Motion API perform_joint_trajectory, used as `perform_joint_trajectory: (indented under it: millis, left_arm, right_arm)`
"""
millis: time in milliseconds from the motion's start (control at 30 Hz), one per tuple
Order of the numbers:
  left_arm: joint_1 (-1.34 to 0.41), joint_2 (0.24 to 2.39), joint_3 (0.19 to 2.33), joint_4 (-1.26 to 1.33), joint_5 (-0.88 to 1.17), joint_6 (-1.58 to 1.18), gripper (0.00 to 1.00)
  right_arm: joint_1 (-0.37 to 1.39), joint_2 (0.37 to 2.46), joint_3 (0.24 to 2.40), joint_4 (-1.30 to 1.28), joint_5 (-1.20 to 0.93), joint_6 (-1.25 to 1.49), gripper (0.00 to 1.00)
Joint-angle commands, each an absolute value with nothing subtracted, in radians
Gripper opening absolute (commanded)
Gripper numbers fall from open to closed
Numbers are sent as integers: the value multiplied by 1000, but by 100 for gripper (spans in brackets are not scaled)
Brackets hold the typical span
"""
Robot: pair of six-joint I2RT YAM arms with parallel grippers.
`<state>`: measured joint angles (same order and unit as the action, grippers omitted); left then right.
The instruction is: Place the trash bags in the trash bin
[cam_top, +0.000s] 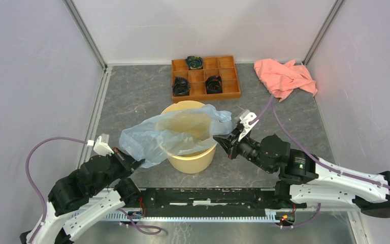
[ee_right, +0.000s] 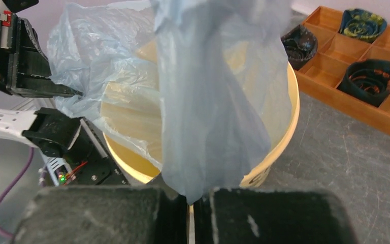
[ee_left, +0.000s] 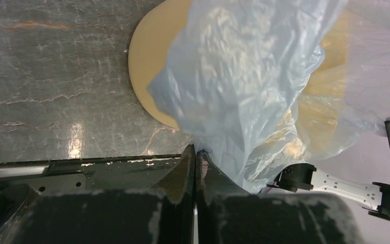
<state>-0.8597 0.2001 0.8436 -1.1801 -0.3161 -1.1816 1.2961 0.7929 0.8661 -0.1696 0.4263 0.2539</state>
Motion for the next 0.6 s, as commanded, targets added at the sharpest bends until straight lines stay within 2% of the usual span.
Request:
perform_joint_trajectory:
  millis: [0, 133, 367, 567]
  left_arm:
    - [-861, 217, 905, -1277, -376, -1260, 2]
    - [-861, 246, 918, -1285, -352, -1283, 2]
    - [-861, 313, 879, -1271, -324, -1270, 2]
    - [-861, 357, 862, -1252, -357, -1284, 2]
  right_arm:
    - [1300, 738, 920, -343, 408, 386, 1]
    - [1300, 702, 877, -396, 375, 494, 1]
    - [1300, 638, 814, -515, 410, 513, 1]
    - [1300, 617, 623, -413, 518, 430, 3]
